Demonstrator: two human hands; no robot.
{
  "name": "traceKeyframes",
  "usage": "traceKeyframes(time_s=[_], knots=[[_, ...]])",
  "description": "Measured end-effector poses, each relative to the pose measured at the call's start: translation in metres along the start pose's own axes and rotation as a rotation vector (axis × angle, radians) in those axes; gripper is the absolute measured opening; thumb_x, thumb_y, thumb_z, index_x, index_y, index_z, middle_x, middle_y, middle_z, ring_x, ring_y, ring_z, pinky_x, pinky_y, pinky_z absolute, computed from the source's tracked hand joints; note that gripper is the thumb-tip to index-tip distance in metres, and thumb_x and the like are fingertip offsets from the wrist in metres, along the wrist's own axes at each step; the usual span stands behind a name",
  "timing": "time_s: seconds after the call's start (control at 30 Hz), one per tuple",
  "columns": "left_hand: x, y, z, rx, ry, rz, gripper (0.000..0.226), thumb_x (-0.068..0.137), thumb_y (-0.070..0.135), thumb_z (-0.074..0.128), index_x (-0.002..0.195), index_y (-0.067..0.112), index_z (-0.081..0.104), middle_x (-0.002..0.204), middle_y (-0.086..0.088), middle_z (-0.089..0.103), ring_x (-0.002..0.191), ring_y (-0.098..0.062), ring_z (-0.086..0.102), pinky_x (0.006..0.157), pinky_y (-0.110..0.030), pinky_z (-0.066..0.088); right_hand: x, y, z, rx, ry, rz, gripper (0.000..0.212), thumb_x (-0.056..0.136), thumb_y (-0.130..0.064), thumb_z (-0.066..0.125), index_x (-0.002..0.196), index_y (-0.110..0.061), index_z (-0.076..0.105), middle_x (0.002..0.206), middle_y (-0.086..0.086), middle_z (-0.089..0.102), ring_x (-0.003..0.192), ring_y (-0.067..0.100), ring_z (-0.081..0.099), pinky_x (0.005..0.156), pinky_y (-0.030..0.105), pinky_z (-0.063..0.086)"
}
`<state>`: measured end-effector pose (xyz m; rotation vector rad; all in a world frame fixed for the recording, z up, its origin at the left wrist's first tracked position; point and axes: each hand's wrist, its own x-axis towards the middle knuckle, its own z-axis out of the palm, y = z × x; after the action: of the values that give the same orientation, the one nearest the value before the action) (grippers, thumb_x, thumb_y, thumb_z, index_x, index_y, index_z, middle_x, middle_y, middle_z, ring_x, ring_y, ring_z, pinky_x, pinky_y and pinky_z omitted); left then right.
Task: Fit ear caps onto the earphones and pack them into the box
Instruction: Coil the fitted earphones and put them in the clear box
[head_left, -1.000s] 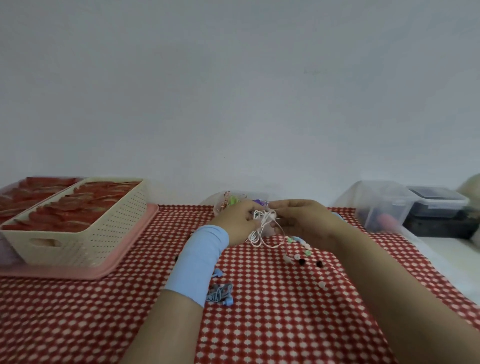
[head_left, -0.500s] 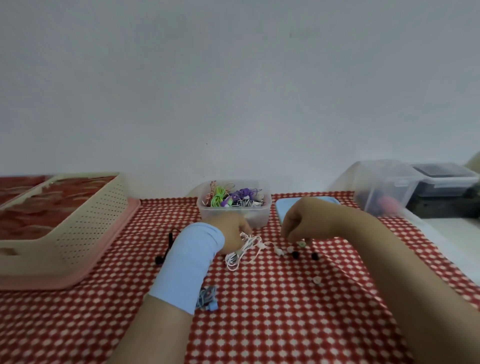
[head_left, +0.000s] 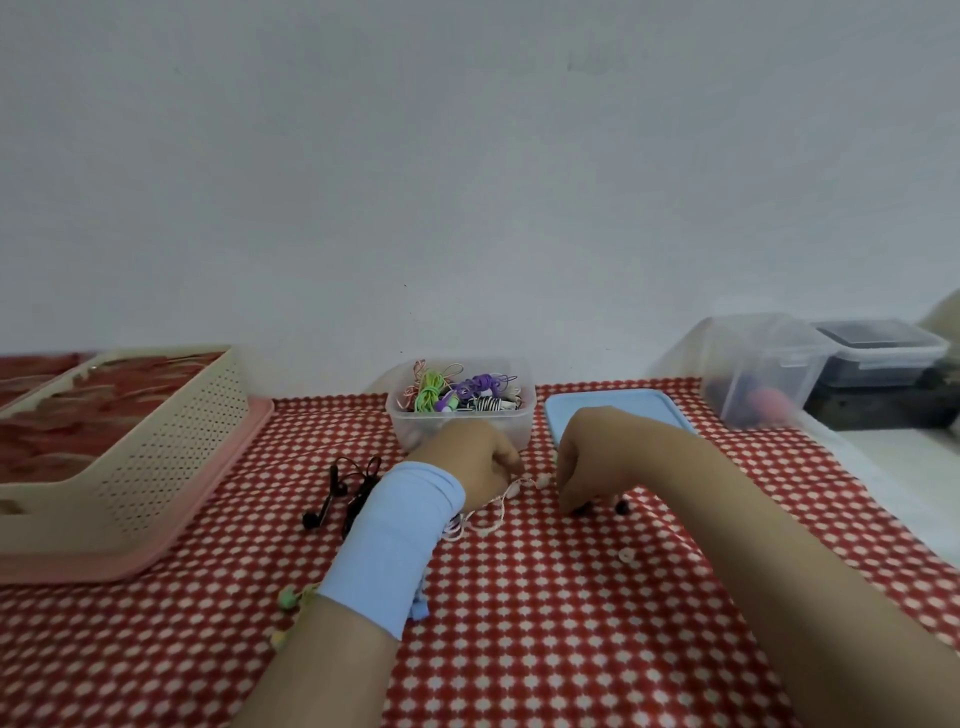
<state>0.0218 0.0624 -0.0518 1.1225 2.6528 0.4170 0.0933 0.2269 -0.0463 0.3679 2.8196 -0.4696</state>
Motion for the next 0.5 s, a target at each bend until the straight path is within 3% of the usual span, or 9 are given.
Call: traceKeyframes(time_s=[0.17,0.37,0.43,0.5], knots=[[0.0001,-0.0035,0.0013,-0.010,-0.044,0.018,0.029,0.090,0.017,0.065,0.117,0.025,0.072,0.114,0.008,0.072,0.100,-0.010,0.065,0.099,-0.029,0.050,-0.0019,0.0017,-0.0019,0.044,0.001,-0.041,0.005,0.080,-0.020,0.082,0.080,-0.025,0.081,0.078,-0.012,0.077,0.066,0.005,0.073,0.073,0.027,0.062],[0.0008,-0.0019,0.0022,0.006,0.034,0.003,0.016,0.092,0.025,0.059,0.097,0.034,0.072,0.110,0.014,0.069,0.100,-0.010,0.062,0.094,-0.031,0.051,-0.0061,0.0054,-0.0081,0.179,0.055,-0.080,0.013,0.092,-0.017,0.070,0.085,-0.028,0.074,0.085,-0.006,0.077,0.059,0.005,0.069,0.061,0.024,0.059],[0.0010,-0.0002,0.0021,0.041,0.089,0.028,0.006,0.089,0.034,0.062,0.086,0.035,0.067,0.101,0.018,0.067,0.095,-0.008,0.062,0.087,-0.031,0.052,-0.0049,0.0046,-0.0058,0.170,0.061,-0.088,0.016,0.093,-0.020,0.069,0.085,-0.032,0.075,0.089,-0.005,0.076,0.066,0.011,0.073,0.067,0.029,0.062],[-0.0001,0.0007,0.0030,0.045,0.077,0.041,0.013,0.082,0.047,0.068,0.085,0.035,0.069,0.092,0.020,0.066,0.090,-0.005,0.061,0.084,-0.031,0.052,-0.0038,0.0031,-0.0033,0.140,0.047,-0.086,0.015,0.094,-0.026,0.068,0.086,-0.035,0.076,0.090,-0.006,0.077,0.073,0.015,0.075,0.074,0.032,0.063]])
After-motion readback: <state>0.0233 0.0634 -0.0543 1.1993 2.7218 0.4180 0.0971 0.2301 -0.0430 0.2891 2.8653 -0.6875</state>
